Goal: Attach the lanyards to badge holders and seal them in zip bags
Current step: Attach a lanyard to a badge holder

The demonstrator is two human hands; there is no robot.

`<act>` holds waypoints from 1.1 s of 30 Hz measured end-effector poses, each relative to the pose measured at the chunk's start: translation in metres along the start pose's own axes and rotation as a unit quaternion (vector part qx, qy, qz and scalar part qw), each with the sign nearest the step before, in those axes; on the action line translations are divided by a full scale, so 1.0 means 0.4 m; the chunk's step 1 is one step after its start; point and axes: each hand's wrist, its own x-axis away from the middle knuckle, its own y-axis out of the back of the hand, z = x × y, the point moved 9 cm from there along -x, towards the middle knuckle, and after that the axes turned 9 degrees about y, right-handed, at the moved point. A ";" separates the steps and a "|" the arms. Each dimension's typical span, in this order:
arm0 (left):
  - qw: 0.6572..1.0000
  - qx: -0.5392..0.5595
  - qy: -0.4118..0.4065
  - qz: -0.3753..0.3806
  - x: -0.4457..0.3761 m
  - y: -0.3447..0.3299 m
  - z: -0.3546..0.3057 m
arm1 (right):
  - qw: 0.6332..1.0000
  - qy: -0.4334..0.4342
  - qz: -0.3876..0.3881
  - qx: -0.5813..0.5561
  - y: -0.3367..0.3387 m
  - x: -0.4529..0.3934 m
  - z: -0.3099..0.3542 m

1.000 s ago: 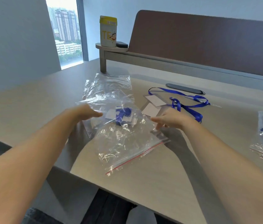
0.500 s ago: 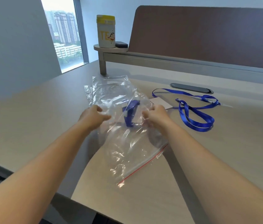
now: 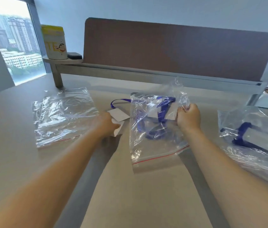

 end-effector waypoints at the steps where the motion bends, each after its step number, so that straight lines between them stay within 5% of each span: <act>1: 1.000 -0.020 0.012 0.007 -0.016 -0.025 -0.007 | 1.000 -0.012 -0.008 -0.006 0.013 -0.011 -0.021; 5: 0.983 -0.171 0.072 0.008 -0.042 -0.072 -0.014 | 0.999 -0.039 -0.015 -0.003 0.030 -0.038 -0.074; 12: 0.931 -0.362 -0.034 0.035 0.004 -0.079 -0.092 | 0.999 -0.037 0.010 -0.010 0.028 -0.032 -0.105; 19: 0.884 -0.444 -0.116 -0.091 0.070 -0.007 -0.159 | 0.999 -0.044 0.009 -0.012 0.096 -0.021 -0.092; 24: 0.909 -0.358 -0.143 -0.159 0.132 0.042 -0.249 | 0.999 -0.042 -0.019 -0.022 0.197 -0.004 -0.066; 33: 0.955 -0.125 -0.226 -0.144 0.170 -0.071 -0.493 | 0.985 -0.068 -0.153 0.033 0.522 -0.045 -0.167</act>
